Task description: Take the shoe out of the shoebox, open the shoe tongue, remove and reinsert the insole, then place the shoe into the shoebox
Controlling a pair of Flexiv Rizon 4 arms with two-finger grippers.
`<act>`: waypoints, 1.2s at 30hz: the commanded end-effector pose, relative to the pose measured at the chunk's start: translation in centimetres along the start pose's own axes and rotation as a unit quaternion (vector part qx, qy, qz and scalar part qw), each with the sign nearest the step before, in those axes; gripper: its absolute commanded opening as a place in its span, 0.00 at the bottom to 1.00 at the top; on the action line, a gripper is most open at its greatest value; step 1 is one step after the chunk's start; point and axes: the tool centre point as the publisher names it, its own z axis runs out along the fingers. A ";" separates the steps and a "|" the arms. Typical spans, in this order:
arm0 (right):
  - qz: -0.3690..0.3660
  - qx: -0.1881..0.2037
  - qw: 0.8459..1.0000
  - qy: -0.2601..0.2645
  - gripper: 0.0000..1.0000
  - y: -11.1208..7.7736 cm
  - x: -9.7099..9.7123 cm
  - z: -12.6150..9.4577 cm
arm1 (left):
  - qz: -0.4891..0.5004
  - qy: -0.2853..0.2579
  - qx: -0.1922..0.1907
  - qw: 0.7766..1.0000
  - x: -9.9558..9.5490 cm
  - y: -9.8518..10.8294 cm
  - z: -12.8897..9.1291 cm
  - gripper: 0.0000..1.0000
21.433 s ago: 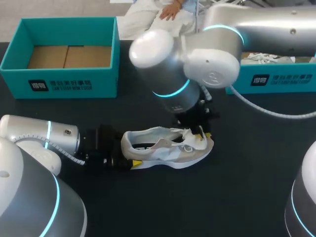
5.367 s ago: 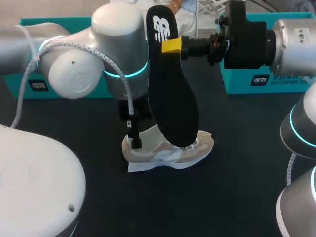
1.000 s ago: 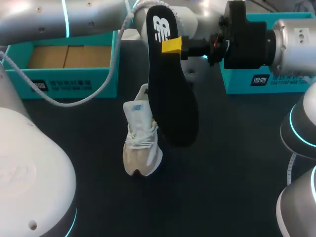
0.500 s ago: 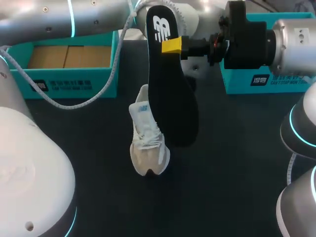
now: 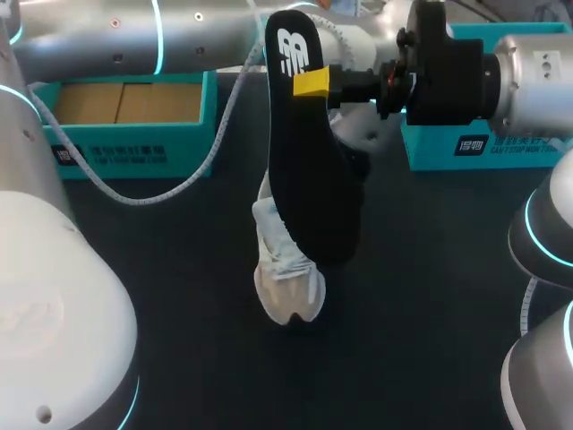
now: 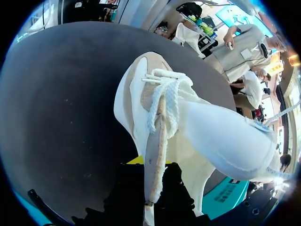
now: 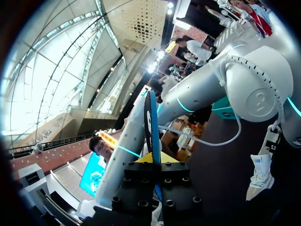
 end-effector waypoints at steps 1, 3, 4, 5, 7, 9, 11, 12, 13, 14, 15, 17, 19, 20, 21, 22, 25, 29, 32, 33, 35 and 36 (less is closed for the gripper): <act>0.001 -0.001 1.000 -0.003 0.00 0.0 0.1 0.3 | -0.009 0.004 -0.008 1.000 -0.7 0.1 0.3 0.00; 0.001 -0.001 1.000 -0.003 0.00 0.0 0.1 0.3 | -0.018 0.004 -0.010 1.000 -0.9 0.2 0.7 0.00; 0.001 -0.001 1.000 -0.003 0.00 0.0 0.1 0.3 | -0.020 0.004 -0.007 1.000 -1.0 0.2 0.9 0.00; 0.001 -0.001 1.000 -0.003 0.00 0.0 0.1 0.3 | -0.023 0.003 -0.005 1.000 -1.2 0.3 1.1 0.00; 0.001 -0.001 1.000 -0.003 0.00 0.0 0.1 0.3 | -0.028 0.001 0.002 1.000 -1.3 0.4 1.5 0.00; 0.001 -0.001 1.000 -0.003 0.00 0.0 0.1 0.3 | -0.034 0.004 0.001 0.999 -1.5 0.4 1.8 0.00; 0.001 -0.001 1.000 -0.003 0.00 0.0 0.1 0.3 | -0.038 0.007 0.003 0.999 -1.6 0.6 2.1 0.00; 0.001 -0.001 1.000 -0.003 0.00 0.0 0.1 0.3 | -0.039 0.008 0.007 0.999 -1.7 0.6 2.3 0.00; 0.001 -0.001 1.000 -0.003 0.00 0.0 0.1 0.3 | -0.036 0.010 0.009 0.999 -1.9 0.7 2.5 0.00; 0.001 -0.001 1.000 -0.003 0.00 0.0 0.1 0.3 | -0.036 0.011 0.008 0.999 -2.0 0.7 2.6 0.00; 0.001 -0.001 1.000 -0.003 0.00 0.0 0.1 0.3 | -0.036 0.011 0.009 0.999 -2.0 0.7 2.7 0.00; 0.001 -0.001 1.000 -0.003 0.00 0.0 0.1 0.3 | -0.036 0.012 0.009 0.999 -2.2 0.7 2.9 0.00; 0.001 -0.001 1.000 -0.003 0.00 0.0 0.1 0.3 | -0.036 0.014 0.009 0.999 -2.3 0.7 3.2 0.00; 0.001 -0.001 1.000 -0.003 0.00 0.0 0.1 0.3 | -0.037 0.016 0.010 0.999 -2.4 0.7 3.3 0.00; 0.001 -0.001 1.000 -0.003 0.00 0.0 0.1 0.3 | -0.035 0.018 0.010 0.999 -2.5 0.7 3.4 0.00; 0.001 -0.001 1.000 -0.003 0.00 0.0 0.1 0.3 | -0.035 0.018 0.012 0.999 -2.5 0.7 3.5 0.00; 0.001 -0.001 1.000 -0.003 0.00 0.0 0.1 0.3 | -0.029 0.014 0.020 0.999 -2.4 0.6 3.5 0.34; 0.001 -0.001 1.000 -0.003 0.00 0.0 0.1 0.3 | -0.015 -0.001 0.021 1.000 -1.9 0.3 2.8 1.00; 0.001 -0.001 1.000 -0.003 0.00 0.0 0.1 0.3 | -0.008 -0.018 0.023 1.000 -1.4 0.2 2.1 1.00; 0.001 -0.001 1.000 -0.003 0.00 0.0 0.1 0.3 | -0.003 -0.024 0.026 0.999 -1.3 0.2 1.9 1.00; 0.001 -0.001 1.000 -0.003 0.00 0.0 0.1 0.3 | 0.004 -0.036 0.025 0.999 -1.0 0.1 1.3 1.00; 0.001 -0.001 1.000 -0.003 0.00 0.0 0.1 0.3 | 0.008 -0.042 0.026 0.999 -0.8 0.1 1.1 1.00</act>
